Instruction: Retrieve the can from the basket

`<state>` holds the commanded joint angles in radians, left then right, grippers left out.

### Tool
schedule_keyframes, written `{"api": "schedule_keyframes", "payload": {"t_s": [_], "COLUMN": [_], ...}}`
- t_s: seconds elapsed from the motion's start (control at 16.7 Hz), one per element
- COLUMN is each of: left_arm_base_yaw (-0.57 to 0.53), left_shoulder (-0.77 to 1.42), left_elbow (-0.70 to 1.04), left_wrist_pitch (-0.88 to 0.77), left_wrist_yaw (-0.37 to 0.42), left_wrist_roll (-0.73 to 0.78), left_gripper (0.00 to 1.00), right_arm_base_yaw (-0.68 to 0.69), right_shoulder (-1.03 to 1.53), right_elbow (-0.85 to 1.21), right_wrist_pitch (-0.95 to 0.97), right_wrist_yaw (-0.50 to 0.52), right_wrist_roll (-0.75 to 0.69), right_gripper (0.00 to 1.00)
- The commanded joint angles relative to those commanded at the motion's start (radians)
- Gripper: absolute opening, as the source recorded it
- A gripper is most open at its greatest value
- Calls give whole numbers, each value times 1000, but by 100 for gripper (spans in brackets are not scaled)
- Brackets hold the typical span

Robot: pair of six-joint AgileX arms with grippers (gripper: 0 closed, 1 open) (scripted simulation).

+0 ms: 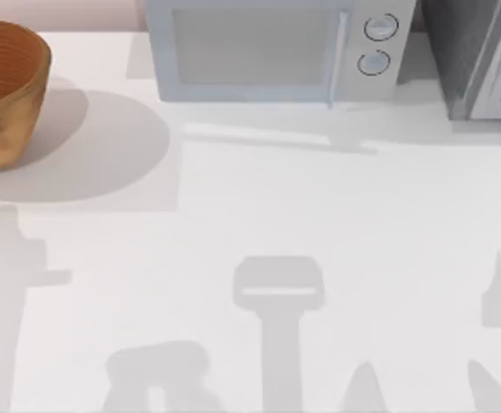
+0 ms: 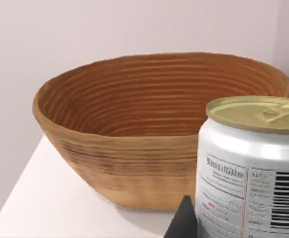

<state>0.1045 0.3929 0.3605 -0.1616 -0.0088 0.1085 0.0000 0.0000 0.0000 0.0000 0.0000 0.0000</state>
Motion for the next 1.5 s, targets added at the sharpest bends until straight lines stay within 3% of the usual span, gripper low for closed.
{"api": "schedule_keyframes", "payload": {"t_s": [0.36, 0.84, 1.14, 1.5], "left_arm_base_yaw": [-92, -101, -90, -87], "left_shoulder": [-357, -388, -245, 195], "left_elbow": [-330, -360, -278, -43], "left_wrist_pitch": [149, 160, 273, 589], "left_wrist_yaw": [7, 9, 69, 277], "left_wrist_roll": [-96, -106, -106, -97], "left_gripper": [0, 0, 0, 0], "right_arm_base_yaw": [0, 0, 0, 0], "right_shoulder": [0, 0, 0, 0], "right_elbow": [0, 0, 0, 0], "right_wrist_pitch": [0, 0, 0, 0], "right_wrist_yaw": [0, 0, 0, 0], "right_wrist_roll": [0, 0, 0, 0], "right_gripper": [100, 100, 100, 100]}}
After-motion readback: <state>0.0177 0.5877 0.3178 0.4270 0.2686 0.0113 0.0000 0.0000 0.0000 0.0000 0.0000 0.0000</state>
